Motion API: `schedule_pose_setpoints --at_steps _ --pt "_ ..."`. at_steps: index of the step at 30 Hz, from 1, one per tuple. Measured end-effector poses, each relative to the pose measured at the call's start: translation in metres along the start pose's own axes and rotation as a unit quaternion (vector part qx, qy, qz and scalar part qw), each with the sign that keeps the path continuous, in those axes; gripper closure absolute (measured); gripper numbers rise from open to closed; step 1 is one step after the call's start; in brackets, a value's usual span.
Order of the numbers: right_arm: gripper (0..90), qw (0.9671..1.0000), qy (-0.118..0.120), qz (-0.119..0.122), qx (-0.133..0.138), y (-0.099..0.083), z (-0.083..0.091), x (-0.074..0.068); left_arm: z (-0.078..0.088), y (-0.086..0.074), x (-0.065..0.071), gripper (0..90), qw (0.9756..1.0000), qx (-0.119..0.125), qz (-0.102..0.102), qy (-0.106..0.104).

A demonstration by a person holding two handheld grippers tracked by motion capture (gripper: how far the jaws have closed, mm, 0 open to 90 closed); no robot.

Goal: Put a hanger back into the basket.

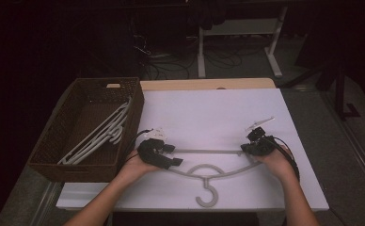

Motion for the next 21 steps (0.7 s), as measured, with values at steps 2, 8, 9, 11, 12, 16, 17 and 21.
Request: schedule_pose_setpoints --at_steps 2,8,9,11,12,16,17,21 --pt "89.4 1.0 -0.001 -0.002 -0.002 0.0 -0.001 0.0 -0.001 -0.001 0.001 32.0 1.0 -0.005 -0.007 -0.002" --pt "89.5 1.0 0.001 -0.007 -0.004 -0.001 -0.002 0.001 -0.007 -0.004 0.009 31.7 0.9981 -0.033 -0.043 -0.029" --pt "89.6 1.0 0.0 -0.008 -0.005 0.0 -0.002 0.001 -0.009 -0.005 0.011 31.7 0.9972 -0.041 -0.051 -0.036" --pt "89.7 0.9999 0.0 -0.01 -0.007 0.0 -0.003 0.001 -0.013 -0.007 0.015 31.7 0.9956 -0.052 -0.065 -0.043" --pt "89.7 0.9999 0.0 -0.009 -0.01 0.0 -0.003 0.001 -0.014 -0.008 0.017 31.7 0.9948 -0.057 -0.07 -0.046" --pt "89.8 0.9998 -0.006 -0.009 -0.017 0.001 -0.003 0.0 -0.019 -0.009 0.024 34.3 0.9908 -0.074 -0.098 -0.057" --pt "89.8 0.9997 -0.007 -0.009 -0.02 0.002 -0.003 0.0 -0.02 -0.009 0.026 35.1 0.9896 -0.08 -0.104 -0.06" --pt "89.8 0.9996 -0.005 -0.011 -0.026 0.003 -0.004 0.0 -0.024 -0.01 0.03 42.1 0.9842 -0.099 -0.133 -0.062"
Point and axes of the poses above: each handheld gripper's, and its own axes: z roughly backward along the jaws, y roughly out of its top, x roughly to its right, the point moved 6 cm from there along -z, roughly forward along the jaws, and after that the axes turned 2 degrees about -z, right-handed, at the moved point
